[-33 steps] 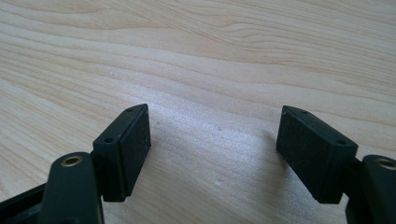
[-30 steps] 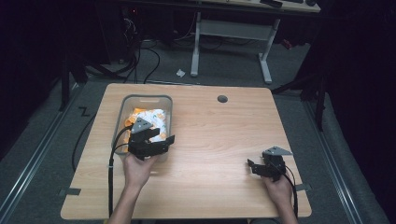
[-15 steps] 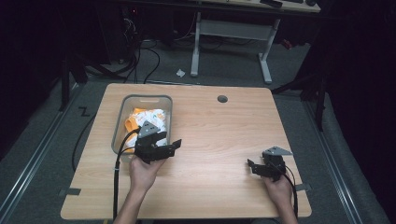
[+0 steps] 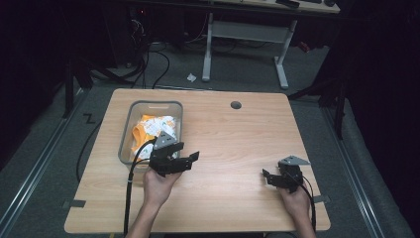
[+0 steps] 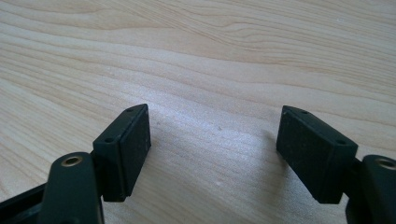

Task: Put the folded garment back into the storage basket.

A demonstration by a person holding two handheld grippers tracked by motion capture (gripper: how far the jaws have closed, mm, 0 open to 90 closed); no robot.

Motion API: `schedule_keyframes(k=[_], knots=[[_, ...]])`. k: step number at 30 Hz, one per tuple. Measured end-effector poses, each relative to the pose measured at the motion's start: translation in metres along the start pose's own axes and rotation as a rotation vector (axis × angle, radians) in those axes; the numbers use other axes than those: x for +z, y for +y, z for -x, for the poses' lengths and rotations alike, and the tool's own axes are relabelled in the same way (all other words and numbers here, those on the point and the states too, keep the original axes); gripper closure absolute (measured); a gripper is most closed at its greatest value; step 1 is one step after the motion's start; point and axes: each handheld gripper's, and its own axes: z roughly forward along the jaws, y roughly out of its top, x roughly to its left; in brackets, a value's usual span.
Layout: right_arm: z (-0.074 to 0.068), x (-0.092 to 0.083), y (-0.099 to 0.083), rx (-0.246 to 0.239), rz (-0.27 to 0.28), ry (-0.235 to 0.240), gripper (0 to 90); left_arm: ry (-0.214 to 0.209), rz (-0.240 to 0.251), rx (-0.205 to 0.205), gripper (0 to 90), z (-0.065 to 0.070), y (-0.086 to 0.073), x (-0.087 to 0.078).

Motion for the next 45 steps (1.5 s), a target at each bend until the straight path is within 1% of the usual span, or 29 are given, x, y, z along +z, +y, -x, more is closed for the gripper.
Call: schedule_keyframes(k=[5, 14, 19, 26, 32, 39, 41, 42, 44, 45], knots=[[0.0, 0.0, 0.0, 0.0, 0.0, 0.0, 26.4, -0.014, 0.012, 0.003, 33.8, 0.005, -0.002, 0.004], [0.0, 0.0, 0.0, 0.001, 0.0, 0.0, 26.5, -0.042, -0.006, 0.018, 34.0, 0.014, -0.005, 0.014], [0.0, 0.0, 0.0, 0.002, 0.0, 0.0, 26.6, -0.057, -0.016, 0.013, 34.0, 0.016, -0.007, 0.019], [0.0, 0.0, 0.0, 0.0, -0.002, 0.002, 26.5, -0.065, -0.02, 0.017, 33.9, 0.022, -0.008, 0.026], [0.0, 0.0, 0.0, 0.0, -0.002, 0.001, 26.6, -0.076, -0.039, 0.029, 33.8, 0.027, -0.01, 0.032], [0.0, 0.0, 0.0, -0.001, -0.001, 0.002, 26.6, -0.092, -0.05, 0.031, 33.7, 0.032, -0.014, 0.037], [0.0, 0.0, 0.0, -0.001, -0.001, 0.002, 26.5, -0.088, -0.052, 0.036, 33.7, 0.033, -0.015, 0.039], [0.0, 0.0, 0.0, 0.0, -0.001, 0.001, 26.5, -0.095, -0.056, 0.029, 33.7, 0.033, -0.016, 0.04], [0.0, 0.0, 0.0, -0.001, -0.001, 0.001, 26.5, -0.09, -0.056, 0.037, 33.7, 0.034, -0.017, 0.041], [0.0, 0.0, 0.0, 0.0, -0.001, 0.001, 26.5, -0.097, -0.061, 0.029, 33.7, 0.035, -0.018, 0.042]])
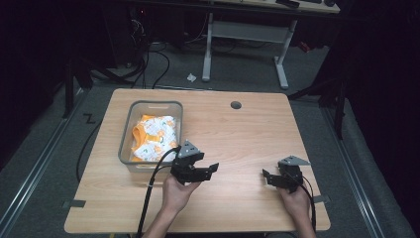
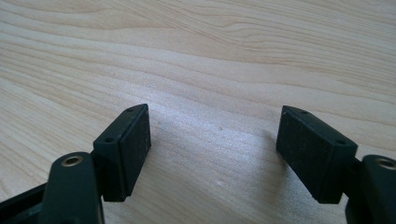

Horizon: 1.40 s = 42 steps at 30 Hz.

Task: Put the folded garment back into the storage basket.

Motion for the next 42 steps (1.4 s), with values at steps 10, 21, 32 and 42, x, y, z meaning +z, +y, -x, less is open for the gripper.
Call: schedule_keyframes(k=[10, 21, 32, 42], knots=[[0.0, 0.0, 0.0, 0.0, 0.0, 0.0, 26.5, -0.005, -0.017, 0.001, 33.7, 0.004, -0.005, 0.011], [0.0, 0.0, 0.0, 0.0, 0.0, 0.0, 26.5, 0.001, -0.032, 0.005, 34.0, 0.004, -0.009, 0.022], [0.0, 0.0, 0.0, -0.001, 0.0, 0.0, 26.5, 0.019, -0.057, 0.003, 34.2, 0.001, -0.015, 0.032], [0.0, 0.0, 0.0, -0.001, 0.0, 0.0, 26.5, 0.037, -0.079, -0.009, 34.5, -0.005, -0.022, 0.042]])
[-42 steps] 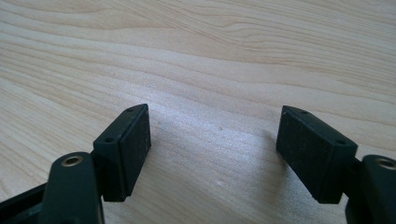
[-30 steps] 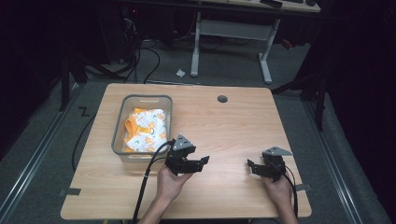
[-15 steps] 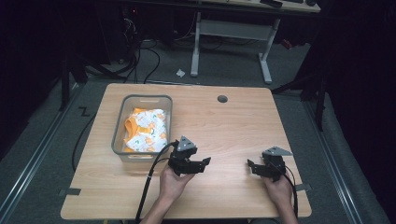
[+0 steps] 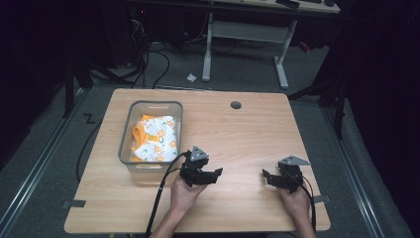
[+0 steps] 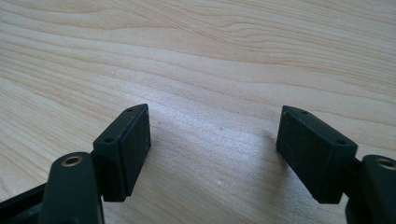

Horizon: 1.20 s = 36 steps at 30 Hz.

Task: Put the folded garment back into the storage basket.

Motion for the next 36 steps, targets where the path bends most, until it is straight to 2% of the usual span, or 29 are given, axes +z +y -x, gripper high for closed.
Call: schedule_keyframes(k=[15, 36], knots=[[0.0, 0.0, 0.0, 0.0, 0.0, 0.0, 26.5, 0.041, -0.039, 0.015, 34.7, -0.003, -0.004, 0.018], [0.0, 0.0, 0.0, 0.0, 0.0, 0.0, 26.5, 0.102, -0.086, 0.034, 34.7, -0.011, -0.009, 0.034]])
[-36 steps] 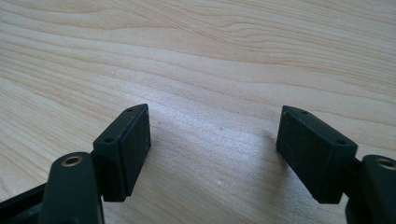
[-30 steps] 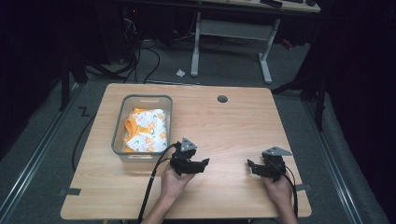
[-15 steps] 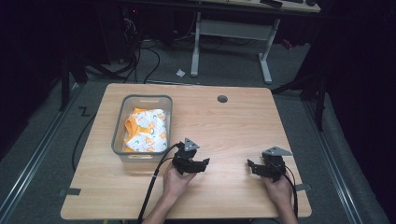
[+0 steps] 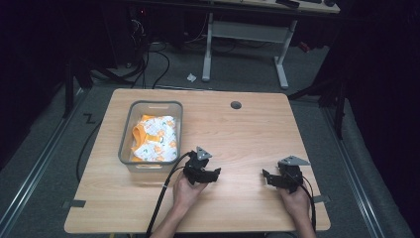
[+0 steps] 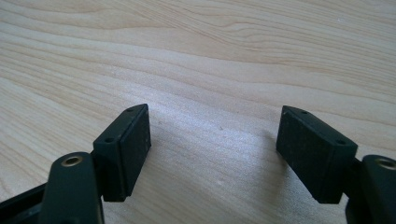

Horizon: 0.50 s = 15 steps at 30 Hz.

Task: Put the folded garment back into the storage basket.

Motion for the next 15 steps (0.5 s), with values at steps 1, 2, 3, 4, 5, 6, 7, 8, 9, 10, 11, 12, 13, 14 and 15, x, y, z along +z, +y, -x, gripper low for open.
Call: schedule_keyframes(k=[1, 2, 3, 4, 5, 6, 7, 8, 9, 10, 11, 12, 13, 14, 15], knots=[[0.0, 0.0, 0.0, 0.0, 0.0, 0.0, 26.5, 0.004, -0.004, 0.002, 34.7, 0.0, 0.0, 0.001], [0.0, 0.0, 0.0, 0.0, 0.0, 0.0, 26.5, 0.004, -0.005, 0.002, 34.7, 0.0, 0.0, 0.001], [0.0, 0.0, 0.0, 0.0, 0.0, 0.0, 26.5, 0.004, -0.002, -0.001, 34.7, -0.001, -0.001, 0.002], [0.0, 0.0, 0.0, 0.0, 0.0, 0.001, 26.5, 0.004, -0.002, 0.0, 34.7, -0.001, -0.001, 0.003], [0.0, 0.0, 0.0, -0.001, 0.0, 0.001, 26.5, 0.006, -0.004, 0.0, 34.7, -0.001, -0.001, 0.004], [0.0, 0.0, 0.0, -0.001, 0.0, 0.001, 26.5, 0.006, -0.007, 0.0, 34.8, -0.002, -0.001, 0.005], [0.0, 0.0, 0.0, -0.001, 0.0, 0.001, 26.5, 0.009, -0.01, 0.001, 34.8, -0.002, -0.002, 0.006], [0.0, 0.0, 0.0, 0.0, 0.0, 0.001, 26.5, 0.012, -0.012, 0.001, 34.7, -0.002, -0.002, 0.007], [0.0, 0.0, 0.0, 0.0, 0.0, 0.001, 26.5, 0.013, -0.015, -0.001, 34.7, -0.002, -0.002, 0.007], [0.0, 0.0, 0.0, 0.0, 0.0, 0.001, 26.5, 0.016, -0.019, 0.003, 34.7, -0.002, -0.002, 0.008], [0.0, 0.0, 0.0, 0.0, 0.0, 0.001, 26.5, 0.025, -0.019, 0.009, 34.7, -0.002, -0.003, 0.008], [0.0, 0.0, 0.0, -0.001, 0.0, 0.001, 26.5, 0.03, -0.023, 0.013, 34.7, -0.003, -0.004, 0.009], [0.0, 0.0, 0.0, 0.0, 0.0, 0.001, 26.5, 0.039, -0.024, 0.015, 34.6, -0.003, -0.005, 0.011], [0.0, 0.0, 0.0, 0.0, 0.0, 0.001, 26.5, 0.046, -0.02, 0.023, 34.5, -0.003, -0.007, 0.012], [0.0, 0.0, 0.0, 0.0, 0.0, 0.001, 26.5, 0.061, -0.006, 0.037, 33.9, -0.003, -0.009, 0.012]])
